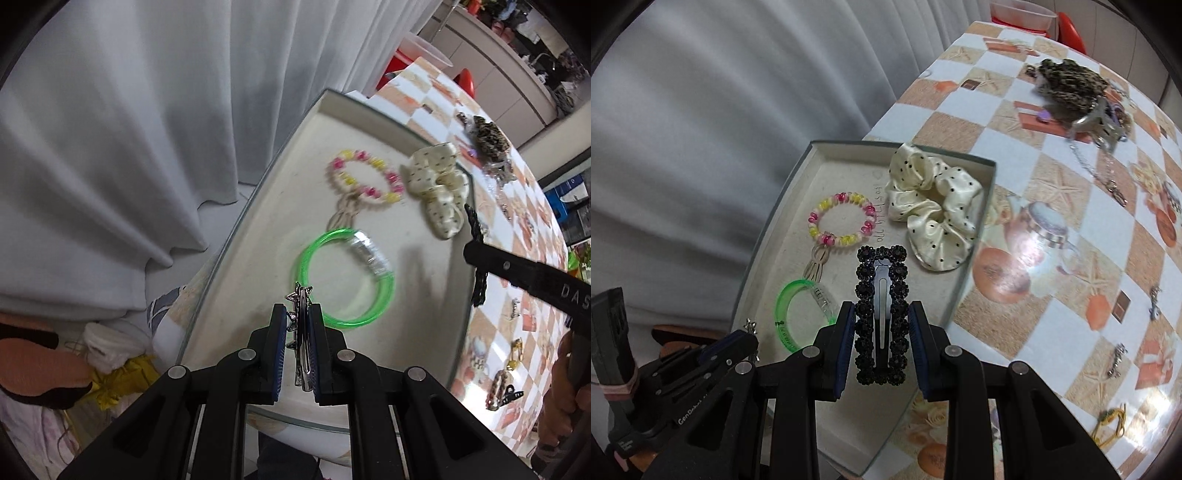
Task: Organize jewelry
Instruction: 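Carry the rhinestone clip with the right tool into the tray while the left tool carries the key pendant there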
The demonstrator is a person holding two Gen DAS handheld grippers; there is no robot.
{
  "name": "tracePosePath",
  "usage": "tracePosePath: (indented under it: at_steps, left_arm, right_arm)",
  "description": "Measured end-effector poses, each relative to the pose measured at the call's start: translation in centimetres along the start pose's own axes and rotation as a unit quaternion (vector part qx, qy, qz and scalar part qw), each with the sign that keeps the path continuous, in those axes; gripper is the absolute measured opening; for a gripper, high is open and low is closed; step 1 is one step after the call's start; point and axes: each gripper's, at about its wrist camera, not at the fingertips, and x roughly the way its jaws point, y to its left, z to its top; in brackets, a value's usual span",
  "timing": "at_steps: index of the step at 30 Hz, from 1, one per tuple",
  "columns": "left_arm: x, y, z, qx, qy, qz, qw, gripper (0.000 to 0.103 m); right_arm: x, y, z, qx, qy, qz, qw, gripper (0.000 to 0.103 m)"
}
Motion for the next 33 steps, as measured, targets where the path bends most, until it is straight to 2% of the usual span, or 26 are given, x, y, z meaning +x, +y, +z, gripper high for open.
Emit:
tracePosePath:
  at_steps: [20, 33]
  left_arm:
    - [3.2, -0.5, -0.6, 0.01, 0.02, 0.018, 0.9996, 0.017]
    - [3.3, -1.4, -0.5, 0.026, 0.022, 0.043, 0.9985, 0.017]
  right_arm:
    - [5.7, 0.3, 1.4, -0.018, 0.044, -0.035, 0.998, 0.032]
    - [6.6, 0.9, 0.8, -0.03, 0.041, -0.042, 0.998, 0.033]
